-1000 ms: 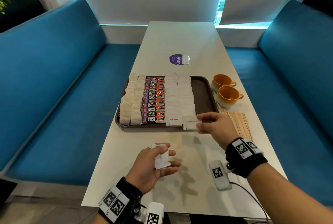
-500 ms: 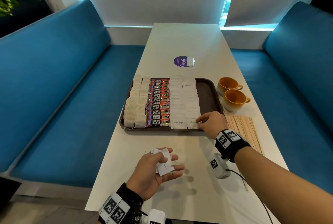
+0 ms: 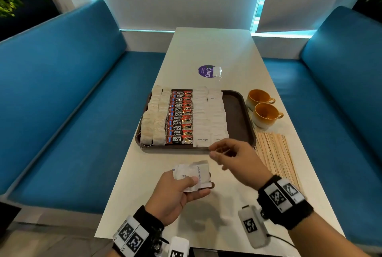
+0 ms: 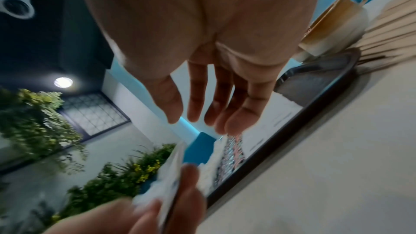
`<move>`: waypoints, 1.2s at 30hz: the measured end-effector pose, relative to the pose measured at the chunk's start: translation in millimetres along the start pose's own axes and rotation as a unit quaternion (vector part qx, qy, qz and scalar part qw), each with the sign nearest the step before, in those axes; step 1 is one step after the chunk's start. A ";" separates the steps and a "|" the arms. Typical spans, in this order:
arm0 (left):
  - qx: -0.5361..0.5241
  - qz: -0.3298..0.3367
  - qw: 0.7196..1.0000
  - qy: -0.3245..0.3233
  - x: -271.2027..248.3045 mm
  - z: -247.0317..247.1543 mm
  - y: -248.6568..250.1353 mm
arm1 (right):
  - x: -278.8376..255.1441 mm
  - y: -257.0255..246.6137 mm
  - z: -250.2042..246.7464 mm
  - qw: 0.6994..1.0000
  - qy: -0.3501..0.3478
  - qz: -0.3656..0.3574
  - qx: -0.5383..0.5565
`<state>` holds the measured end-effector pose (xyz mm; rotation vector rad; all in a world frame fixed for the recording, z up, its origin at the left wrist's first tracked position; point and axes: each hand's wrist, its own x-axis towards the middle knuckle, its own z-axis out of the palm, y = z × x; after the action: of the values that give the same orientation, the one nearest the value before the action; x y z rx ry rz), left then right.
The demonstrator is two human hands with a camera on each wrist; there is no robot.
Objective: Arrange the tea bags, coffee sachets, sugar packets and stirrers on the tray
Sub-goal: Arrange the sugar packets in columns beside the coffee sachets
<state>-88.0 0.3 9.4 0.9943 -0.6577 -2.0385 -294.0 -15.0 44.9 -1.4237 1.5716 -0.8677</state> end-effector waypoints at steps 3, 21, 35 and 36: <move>0.057 0.014 0.998 0.006 -1.4 5.1 -1.4 | -21.2 -1.3 5.3 0.999 -0.021 -0.004 0.050; 0.092 0.054 0.994 0.030 3.8 13.4 -5.8 | -43.9 29.8 2.3 0.975 0.038 0.064 0.209; 0.003 0.046 0.993 0.112 9.6 0.2 0.8 | 8.8 34.1 -27.0 0.993 0.068 0.068 0.062; 0.004 0.040 0.993 0.111 8.5 -2.1 1.5 | 17.2 35.1 -30.9 0.993 0.074 0.072 0.054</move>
<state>-89.1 -7.7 5.6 1.1606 -0.5788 -1.8241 -337.1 -28.9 24.2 -1.1757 1.6888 -0.9751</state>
